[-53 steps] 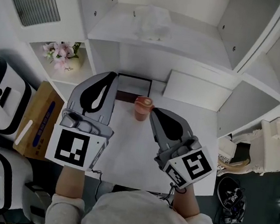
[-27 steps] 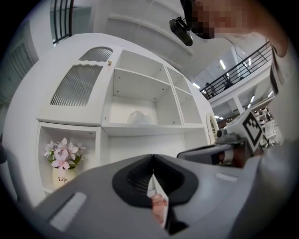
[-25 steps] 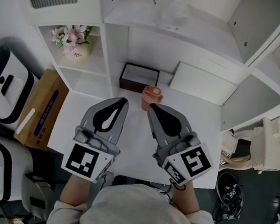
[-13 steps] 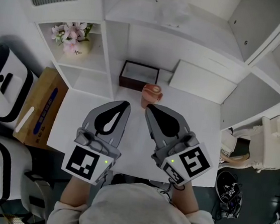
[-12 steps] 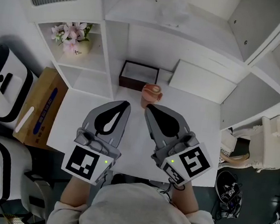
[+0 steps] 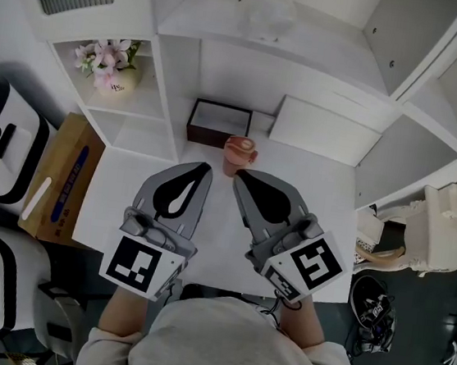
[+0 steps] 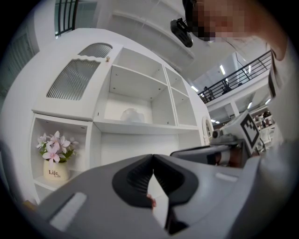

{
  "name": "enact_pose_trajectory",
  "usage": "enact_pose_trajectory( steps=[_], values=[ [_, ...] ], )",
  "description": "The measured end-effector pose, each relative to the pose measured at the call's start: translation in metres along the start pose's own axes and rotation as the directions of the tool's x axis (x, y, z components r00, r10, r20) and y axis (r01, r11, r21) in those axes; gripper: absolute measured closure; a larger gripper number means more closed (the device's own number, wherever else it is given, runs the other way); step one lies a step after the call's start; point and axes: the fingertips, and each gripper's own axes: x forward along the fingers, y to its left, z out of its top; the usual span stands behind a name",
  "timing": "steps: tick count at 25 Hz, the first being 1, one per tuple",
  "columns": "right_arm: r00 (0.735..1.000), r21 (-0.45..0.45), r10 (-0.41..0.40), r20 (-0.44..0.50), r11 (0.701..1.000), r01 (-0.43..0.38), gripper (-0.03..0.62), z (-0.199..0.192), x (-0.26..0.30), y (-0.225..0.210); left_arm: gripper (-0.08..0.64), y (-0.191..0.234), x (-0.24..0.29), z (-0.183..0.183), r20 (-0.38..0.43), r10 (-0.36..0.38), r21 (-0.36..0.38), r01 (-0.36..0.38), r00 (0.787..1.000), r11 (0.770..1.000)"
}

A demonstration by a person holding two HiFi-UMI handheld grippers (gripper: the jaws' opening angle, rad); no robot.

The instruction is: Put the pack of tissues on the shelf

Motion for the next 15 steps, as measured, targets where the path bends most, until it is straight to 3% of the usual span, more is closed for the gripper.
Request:
enact_pose_trajectory(
  steps=[8,15],
  values=[
    [1.000,-0.004,-0.007,0.002,1.000,0.007,0.591,0.001,-0.005,-0.008,0.560,-0.010,0.009,0.000,-0.021,-0.015,-0.025,0.014,1.000,1.000],
    [1.000,-0.001,-0.013,0.001,1.000,0.013,0.591,0.000,-0.009,-0.012,0.560,-0.009,0.012,0.005,0.029,-0.013,0.019,0.012,0.999,1.000]
  ],
)
